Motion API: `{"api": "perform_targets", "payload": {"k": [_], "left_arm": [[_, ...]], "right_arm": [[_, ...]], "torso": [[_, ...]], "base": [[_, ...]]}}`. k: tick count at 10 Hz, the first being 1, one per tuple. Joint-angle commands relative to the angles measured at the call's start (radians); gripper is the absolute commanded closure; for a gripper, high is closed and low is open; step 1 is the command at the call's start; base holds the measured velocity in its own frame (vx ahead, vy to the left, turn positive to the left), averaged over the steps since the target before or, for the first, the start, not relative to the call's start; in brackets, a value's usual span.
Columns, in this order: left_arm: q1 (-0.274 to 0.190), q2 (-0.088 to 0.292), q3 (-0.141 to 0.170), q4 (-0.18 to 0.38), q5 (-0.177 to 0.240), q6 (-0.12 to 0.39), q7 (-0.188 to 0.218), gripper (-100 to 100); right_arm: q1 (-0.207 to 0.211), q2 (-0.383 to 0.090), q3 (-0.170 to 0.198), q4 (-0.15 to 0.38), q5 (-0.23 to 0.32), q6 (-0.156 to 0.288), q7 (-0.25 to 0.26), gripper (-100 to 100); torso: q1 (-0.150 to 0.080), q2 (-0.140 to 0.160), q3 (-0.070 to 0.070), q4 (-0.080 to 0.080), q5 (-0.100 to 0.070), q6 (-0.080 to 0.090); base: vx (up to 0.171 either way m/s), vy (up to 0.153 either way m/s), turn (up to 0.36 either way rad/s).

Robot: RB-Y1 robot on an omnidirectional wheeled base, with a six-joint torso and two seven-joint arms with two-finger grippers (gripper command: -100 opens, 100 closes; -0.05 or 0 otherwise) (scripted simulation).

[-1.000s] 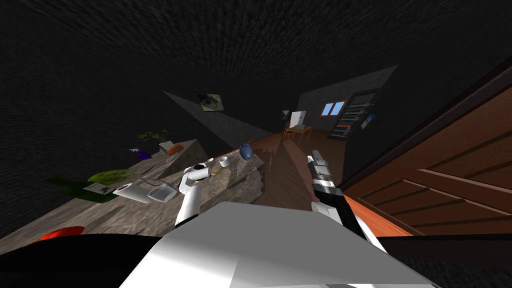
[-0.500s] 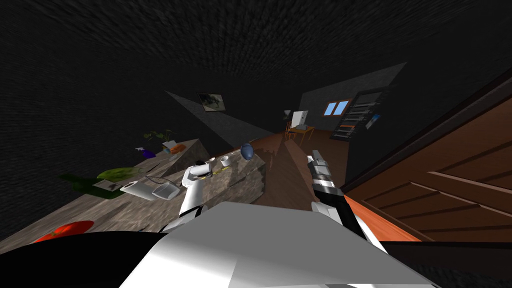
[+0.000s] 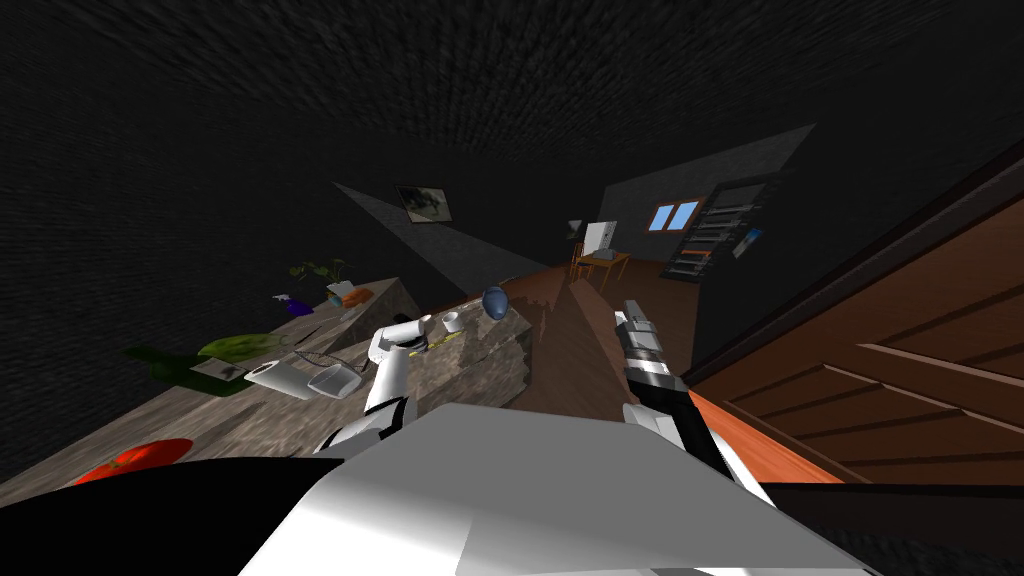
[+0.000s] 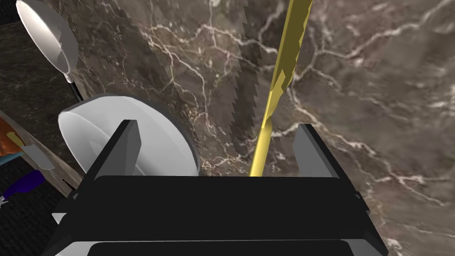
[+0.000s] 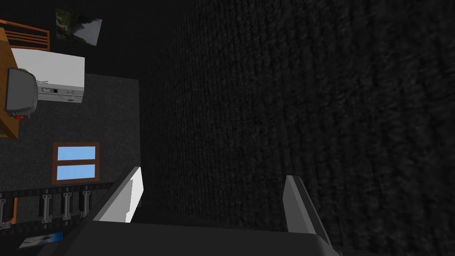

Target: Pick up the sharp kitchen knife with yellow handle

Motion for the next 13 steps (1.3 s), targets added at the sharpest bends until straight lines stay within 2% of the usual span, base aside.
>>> {"api": "perform_targets", "payload": {"k": [1,7,13], "left_arm": [[-0.027,0.014,-0.003,0.032,0.013,0.037,0.004,-100],[-0.131,0.071,-0.016,0.170,0.062,0.158,0.014,-100],[-0.213,0.114,-0.033,0.304,0.108,0.256,0.018,-100]], "right_arm": [[0.000,0.000,0.000,0.000,0.000,0.000,0.000,0],[0.000,0.000,0.000,0.000,0.000,0.000,0.000,0],[0.000,0.000,0.000,0.000,0.000,0.000,0.000,0]], "torso": [[0.000,0.000,0.000,0.000,0.000,0.000],[0.000,0.000,0.000,0.000,0.000,0.000],[-0.001,0.000,0.000,0.000,0.000,0.000]], "base": [[-0.001,0.015,-0.002],[0.000,0.016,-0.007],[-0.006,0.009,-0.022]]}}
